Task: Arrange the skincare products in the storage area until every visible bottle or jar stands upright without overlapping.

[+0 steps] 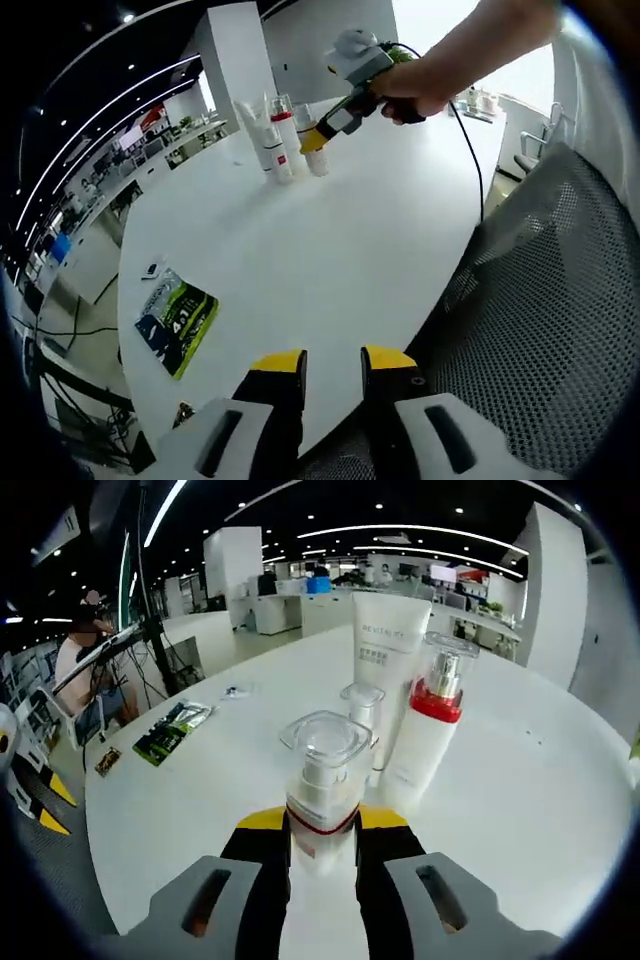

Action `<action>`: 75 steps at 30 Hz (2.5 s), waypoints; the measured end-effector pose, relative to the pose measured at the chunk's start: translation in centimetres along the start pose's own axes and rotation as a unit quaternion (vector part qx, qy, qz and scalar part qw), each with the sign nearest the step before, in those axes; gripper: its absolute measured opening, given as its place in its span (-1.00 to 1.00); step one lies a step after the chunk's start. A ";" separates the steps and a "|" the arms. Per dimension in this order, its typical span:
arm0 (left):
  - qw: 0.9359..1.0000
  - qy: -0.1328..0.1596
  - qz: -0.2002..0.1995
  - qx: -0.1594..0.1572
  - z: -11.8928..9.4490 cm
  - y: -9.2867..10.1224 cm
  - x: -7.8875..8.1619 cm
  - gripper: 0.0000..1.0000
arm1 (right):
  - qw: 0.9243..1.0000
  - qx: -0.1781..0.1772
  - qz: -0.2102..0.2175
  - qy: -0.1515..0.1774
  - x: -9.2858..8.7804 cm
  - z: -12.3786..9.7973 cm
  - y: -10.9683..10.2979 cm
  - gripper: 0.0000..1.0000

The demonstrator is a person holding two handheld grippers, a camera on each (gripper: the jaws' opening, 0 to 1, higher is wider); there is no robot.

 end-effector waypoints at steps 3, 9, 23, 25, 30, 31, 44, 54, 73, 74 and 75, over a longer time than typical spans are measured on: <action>1.000 -0.007 0.002 -0.004 0.1 0.2 -0.2 -0.56 | 1.000 -0.005 -0.008 -0.006 -0.3 0.5 0.8 -0.56; 1.000 -0.013 0.001 -0.009 0.2 0.3 -0.4 -0.56 | 0.999 -0.009 -0.033 -0.003 -0.3 0.9 1.5 -0.56; 1.000 -0.026 -0.001 -0.009 0.3 0.3 -0.8 -0.56 | 0.998 -0.007 0.007 0.066 -0.5 2.5 2.5 -0.56; 1.000 -0.028 -0.002 -0.011 0.3 0.4 -0.9 -0.56 | 0.997 -0.004 0.009 0.070 -0.2 2.7 2.5 -0.55; 1.000 -0.029 -0.002 -0.011 0.3 0.3 -1.0 -0.57 | 0.997 0.001 0.006 0.074 0.4 3.2 2.7 -0.55; 1.000 -0.030 -0.003 -0.010 0.3 0.3 -1.0 -0.57 | 0.997 0.001 0.005 0.074 0.4 3.2 2.8 -0.55; 0.999 -0.039 0.003 -0.007 0.3 0.3 -1.3 -0.58 | 0.999 -0.014 0.024 0.037 -0.9 3.1 3.2 -0.50; 0.999 -0.044 0.011 -0.008 0.4 0.4 -1.4 -0.58 | 0.999 -0.019 0.033 0.035 -0.8 3.1 3.7 -0.58; 0.999 -0.042 0.016 -0.005 0.3 0.2 -1.4 -0.60 | 0.999 -0.032 0.025 0.019 -0.4 3.7 4.2 -0.58; 0.999 -0.042 0.017 -0.005 0.3 0.2 -1.4 -0.60 | 0.999 -0.034 0.027 0.014 -0.6 3.6 4.2 -0.58; 0.999 -0.041 0.018 -0.005 0.3 0.2 -1.3 -0.60 | 0.999 -0.034 0.027 0.013 -0.8 3.5 4.1 -0.58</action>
Point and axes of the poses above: the point that each gripper's makers call its tool centre point, and the gripper's own axes: z roughly forward along the fingers, y roughly to its right, x roughly out of its top, the point moved 5 cm from there along -z, roughly backward along the fingers, and after that the axes turned 13 degrees about z, right-handed, at the moved point
